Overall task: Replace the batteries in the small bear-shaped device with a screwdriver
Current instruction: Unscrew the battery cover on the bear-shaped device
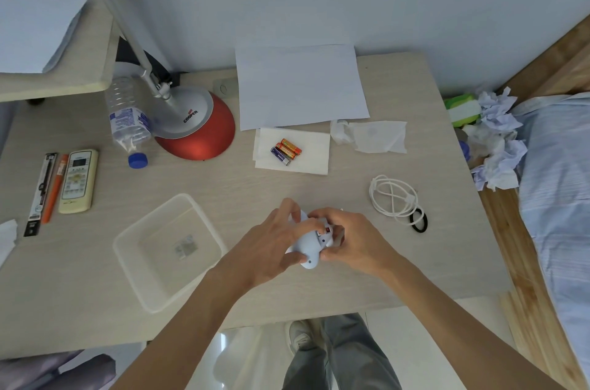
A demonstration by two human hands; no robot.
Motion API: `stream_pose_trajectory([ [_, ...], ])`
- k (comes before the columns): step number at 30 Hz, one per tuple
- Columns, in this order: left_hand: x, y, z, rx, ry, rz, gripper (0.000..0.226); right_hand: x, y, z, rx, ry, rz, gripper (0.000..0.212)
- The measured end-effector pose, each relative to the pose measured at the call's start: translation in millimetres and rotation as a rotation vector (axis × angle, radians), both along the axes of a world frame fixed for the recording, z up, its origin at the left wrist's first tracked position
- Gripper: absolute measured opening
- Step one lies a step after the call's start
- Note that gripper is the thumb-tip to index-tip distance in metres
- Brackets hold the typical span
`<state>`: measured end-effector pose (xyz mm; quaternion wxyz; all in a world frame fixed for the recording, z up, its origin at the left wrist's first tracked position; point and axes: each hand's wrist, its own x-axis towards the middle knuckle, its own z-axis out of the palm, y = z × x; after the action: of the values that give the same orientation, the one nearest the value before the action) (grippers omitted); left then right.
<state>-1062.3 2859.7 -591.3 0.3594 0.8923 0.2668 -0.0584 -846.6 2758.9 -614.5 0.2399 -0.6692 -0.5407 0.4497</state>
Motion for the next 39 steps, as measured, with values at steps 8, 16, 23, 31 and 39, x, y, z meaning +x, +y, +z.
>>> stream_pose_trajectory([
  [8,-13.2,-23.6,-10.5,-0.012,-0.159,0.152,0.061,-1.5,-1.3,4.0,0.021,0.030,-0.027,0.061],
  [16,-10.3,-41.1,-25.9,-0.076,-0.244,0.466,0.062,-3.0,-1.1,2.6,0.029,0.047,-0.029,0.062],
  [23,-11.3,-44.0,-30.1,-0.163,-0.323,0.543,0.057,-3.4,-4.1,-0.2,0.036,0.045,-0.043,0.060],
  [31,-12.0,-46.6,-30.6,-0.197,-0.371,0.584,0.057,-3.8,-6.1,-3.2,0.030,0.040,-0.058,0.060],
  [39,-41.5,-58.0,-10.3,-0.107,-0.400,0.621,0.055,-6.2,-7.3,0.4,0.043,0.057,-0.052,0.066],
])
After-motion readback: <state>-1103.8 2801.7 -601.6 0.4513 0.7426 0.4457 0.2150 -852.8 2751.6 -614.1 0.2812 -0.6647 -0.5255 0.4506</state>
